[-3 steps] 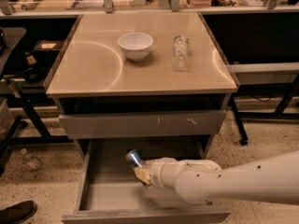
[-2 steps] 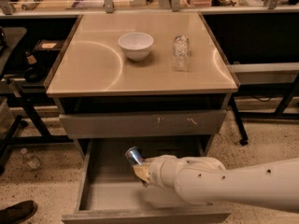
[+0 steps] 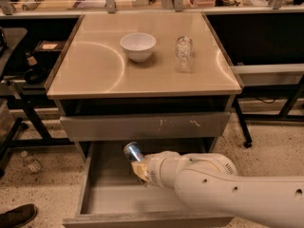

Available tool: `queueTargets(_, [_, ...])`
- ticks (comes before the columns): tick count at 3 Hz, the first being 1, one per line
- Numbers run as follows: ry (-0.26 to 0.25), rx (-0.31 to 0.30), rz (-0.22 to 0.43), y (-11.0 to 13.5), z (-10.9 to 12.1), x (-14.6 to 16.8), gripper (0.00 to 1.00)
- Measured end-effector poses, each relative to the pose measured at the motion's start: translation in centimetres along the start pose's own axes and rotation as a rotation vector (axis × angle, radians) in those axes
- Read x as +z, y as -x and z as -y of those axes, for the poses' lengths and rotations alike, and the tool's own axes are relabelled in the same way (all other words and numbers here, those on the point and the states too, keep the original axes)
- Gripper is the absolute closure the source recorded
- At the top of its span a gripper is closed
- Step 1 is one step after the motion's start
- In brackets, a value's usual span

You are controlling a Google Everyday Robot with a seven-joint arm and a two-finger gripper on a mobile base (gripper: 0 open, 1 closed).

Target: Pick redbull can from middle drawer and place on counter

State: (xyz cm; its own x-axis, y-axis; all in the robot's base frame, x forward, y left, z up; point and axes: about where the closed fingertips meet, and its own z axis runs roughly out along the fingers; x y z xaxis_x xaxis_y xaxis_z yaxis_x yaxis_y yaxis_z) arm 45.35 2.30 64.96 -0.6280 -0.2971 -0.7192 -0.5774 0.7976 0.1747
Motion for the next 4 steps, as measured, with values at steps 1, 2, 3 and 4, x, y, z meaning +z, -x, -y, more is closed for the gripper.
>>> queueTargets(1, [-0.011,-0.014,0.02,1.7,-0.2,-0.9,1.0])
queueTargets(2, [-0.018,-0.041,0.033,4.2,-0.8,-1.9,1.0])
queueTargets(3, [-0.016,-0.08,0.034,6.6,-1.6,-2.5,1.0])
queueTargets(4, [-0.01,-0.127,0.033,9.2,-2.3,-2.8,1.0])
